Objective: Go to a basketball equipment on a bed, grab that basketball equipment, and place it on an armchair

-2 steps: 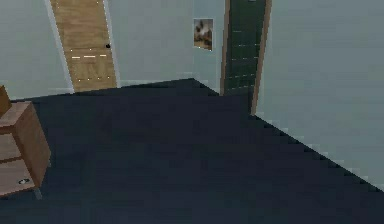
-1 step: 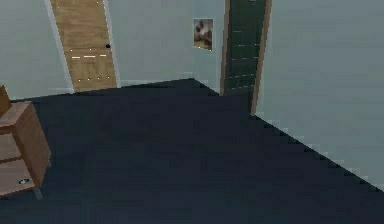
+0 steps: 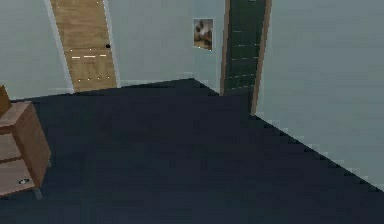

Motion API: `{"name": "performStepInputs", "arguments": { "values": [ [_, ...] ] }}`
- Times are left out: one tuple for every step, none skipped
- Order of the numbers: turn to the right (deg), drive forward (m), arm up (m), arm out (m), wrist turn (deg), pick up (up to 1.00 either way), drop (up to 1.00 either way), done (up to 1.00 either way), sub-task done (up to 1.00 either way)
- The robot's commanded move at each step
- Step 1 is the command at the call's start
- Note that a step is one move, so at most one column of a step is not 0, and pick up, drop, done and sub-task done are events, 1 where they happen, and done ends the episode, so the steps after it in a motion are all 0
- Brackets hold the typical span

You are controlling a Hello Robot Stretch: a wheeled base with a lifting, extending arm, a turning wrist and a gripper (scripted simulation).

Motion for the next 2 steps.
{"name": "performStepInputs", "arguments": {
  "values": [
    [0.0,0.0,0.1,0.0,0.0,0.0,0.0,0.0,0.0],
    [0.0,0.0,0.0,-0.08,0.0,0.0,0.0,0.0,0.0]
  ]
}}
